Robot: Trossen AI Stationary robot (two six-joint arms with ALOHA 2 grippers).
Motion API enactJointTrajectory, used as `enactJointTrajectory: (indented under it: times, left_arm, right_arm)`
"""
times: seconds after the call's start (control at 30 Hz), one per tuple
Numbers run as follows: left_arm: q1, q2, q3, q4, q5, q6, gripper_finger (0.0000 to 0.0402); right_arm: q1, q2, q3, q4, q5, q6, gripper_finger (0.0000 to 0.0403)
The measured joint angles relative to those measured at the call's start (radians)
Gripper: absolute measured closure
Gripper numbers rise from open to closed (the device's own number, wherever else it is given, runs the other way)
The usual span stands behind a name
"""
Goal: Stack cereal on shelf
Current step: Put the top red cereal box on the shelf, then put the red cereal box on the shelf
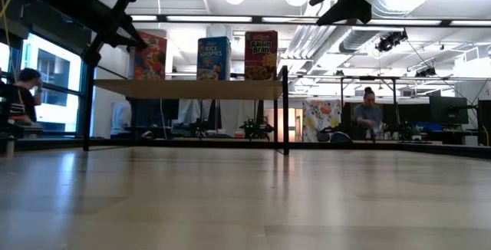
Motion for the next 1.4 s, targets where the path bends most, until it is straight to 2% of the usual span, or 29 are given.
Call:
enactJointTrajectory:
  times: [0.43, 0.87, 1.13, 1.23, 1.3, 1.4]
  left_arm:
    - [0.003, 0.0, 0.0, -0.058, -0.103, -0.001, 0.0401]
    - [0.073, 0.0, 0.0, -0.074, -0.082, -0.001, 0.0401]
    - [0.046, -0.038, 0.0, -0.068, 0.047, 0.065, 0.0401]
    - [0.017, -0.094, 0.0, -0.032, 0.113, 0.198, 0.0401]
    - [-0.004, -0.138, 0.0, 0.028, 0.244, 0.357, 0.0401]
    - [-0.035, -0.184, 0.0, 0.1, 0.551, 0.513, 0.0401]
  right_arm:
    - [0.0, 0.0, 0.0, 0.0, -0.002, 0.003, 0.0141]
    - [0.0, 0.0, 0.0, 0.0, -0.002, 0.003, 0.0141]
    - [0.0, 0.0, 0.0, 0.0, -0.002, 0.002, 0.0141]
    - [0.0, 0.0, 0.0, 0.0, -0.002, 0.003, 0.0141]
    - [0.0, 0.0, 0.0, 0.0, -0.002, 0.003, 0.0141]
    - [0.0, 0.0, 0.0, 0.0, -0.002, 0.003, 0.0141]
